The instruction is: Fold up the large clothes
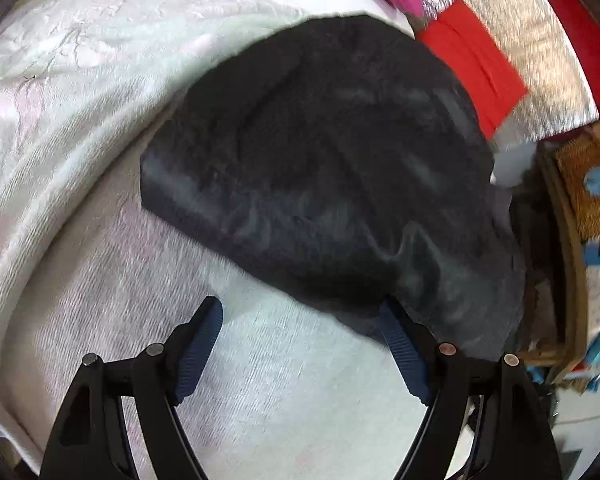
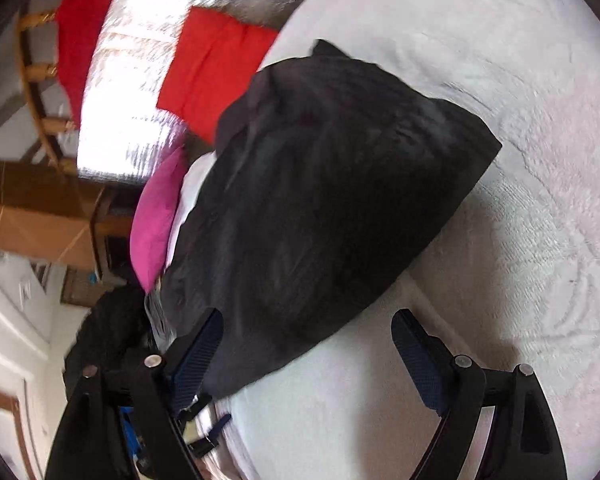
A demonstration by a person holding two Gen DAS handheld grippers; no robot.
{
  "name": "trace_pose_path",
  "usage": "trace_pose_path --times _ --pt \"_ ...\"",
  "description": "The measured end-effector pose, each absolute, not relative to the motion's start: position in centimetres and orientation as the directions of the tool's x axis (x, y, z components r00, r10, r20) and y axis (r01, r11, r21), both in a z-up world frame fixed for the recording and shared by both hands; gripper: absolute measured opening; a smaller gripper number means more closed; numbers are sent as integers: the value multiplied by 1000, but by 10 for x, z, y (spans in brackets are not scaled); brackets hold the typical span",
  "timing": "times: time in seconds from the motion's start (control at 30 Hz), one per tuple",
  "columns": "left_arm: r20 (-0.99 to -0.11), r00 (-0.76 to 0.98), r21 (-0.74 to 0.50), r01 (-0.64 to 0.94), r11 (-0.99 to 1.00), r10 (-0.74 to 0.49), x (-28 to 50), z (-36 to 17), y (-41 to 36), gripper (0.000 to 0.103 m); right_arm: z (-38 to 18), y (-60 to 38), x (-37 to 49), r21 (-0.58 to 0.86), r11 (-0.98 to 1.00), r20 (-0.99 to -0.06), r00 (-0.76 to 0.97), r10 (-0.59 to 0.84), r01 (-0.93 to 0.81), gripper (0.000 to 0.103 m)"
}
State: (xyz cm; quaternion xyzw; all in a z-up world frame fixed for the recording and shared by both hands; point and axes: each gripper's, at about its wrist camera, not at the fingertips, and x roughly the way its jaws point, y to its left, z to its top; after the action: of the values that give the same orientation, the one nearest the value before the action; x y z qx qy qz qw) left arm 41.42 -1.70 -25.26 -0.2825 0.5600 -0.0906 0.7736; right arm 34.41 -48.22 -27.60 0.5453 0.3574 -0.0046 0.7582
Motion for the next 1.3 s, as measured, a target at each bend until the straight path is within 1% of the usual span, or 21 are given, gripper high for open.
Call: trace_pose_path --times 0.1,0.27,0.37,0.47,0.5,0.53,0.57,0.6,0.63,0.67,0.7,0.73,0.8,0.9,1.0,1.17,1.27,1.3 --pt "-792 405 -562 -193 804 -457 425 -249 -12 85 -284 -488 355 852 352 -506 782 365 388 88" --pt "-739 422 -653 -251 715 -526 441 -263 -10 88 -289 -498 368 881 303 -450 843 296 364 89" --pt "-723 437 -672 -261 693 -536 449 -267 -9 88 -289 -498 376 879 316 -440 864 246 358 89" --pt "-700 462 -694 -263 670 -545 459 -270 -7 88 -287 -497 379 860 359 -452 868 206 363 89" --pt "-698 477 -695 -271 666 -535 460 -271 -6 79 -286 -497 377 857 365 -451 871 194 363 88" --pt "-699 486 -692 -277 666 -524 461 -271 -3 67 -285 -496 377 852 371 -455 873 175 370 84" --pt "-699 490 -692 -280 666 -521 463 -272 -2 63 -283 -494 378 844 378 -464 871 160 380 74" --pt "-699 490 -692 -278 666 -521 462 -273 2 55 -283 -493 377 830 390 -481 865 139 399 69" --pt "-699 494 -690 -275 670 -517 462 -272 1 47 -284 -493 375 821 397 -493 861 129 411 59" --pt "-701 497 -685 -271 677 -511 462 -268 0 43 -285 -493 374 818 396 -497 859 124 417 53" --pt "-706 504 -673 -258 693 -497 462 -263 -3 37 -285 -495 371 821 391 -495 860 126 415 50" --pt "-708 511 -664 -247 706 -488 460 -259 -5 32 -285 -498 368 825 388 -492 861 131 412 45" --pt "-709 534 -642 -219 734 -461 457 -247 -9 27 -278 -497 366 813 417 -495 860 125 407 41" --pt "-706 553 -626 -195 755 -442 448 -236 -12 22 -259 -490 360 770 501 -507 855 107 394 38" --pt "-711 551 -611 -178 771 -437 437 -226 -12 21 -247 -483 353 748 540 -521 846 115 387 37" --pt "-738 518 -571 -141 809 -432 412 -226 -6 21 -237 -473 323 703 592 -569 811 136 394 37" --pt "-767 503 -520 -123 845 -399 404 -230 -6 25 -244 -471 302 680 615 -597 788 149 399 37" --pt "-779 500 -491 -112 864 -378 401 -232 -8 28 -248 -471 298 666 629 -611 777 150 402 37"
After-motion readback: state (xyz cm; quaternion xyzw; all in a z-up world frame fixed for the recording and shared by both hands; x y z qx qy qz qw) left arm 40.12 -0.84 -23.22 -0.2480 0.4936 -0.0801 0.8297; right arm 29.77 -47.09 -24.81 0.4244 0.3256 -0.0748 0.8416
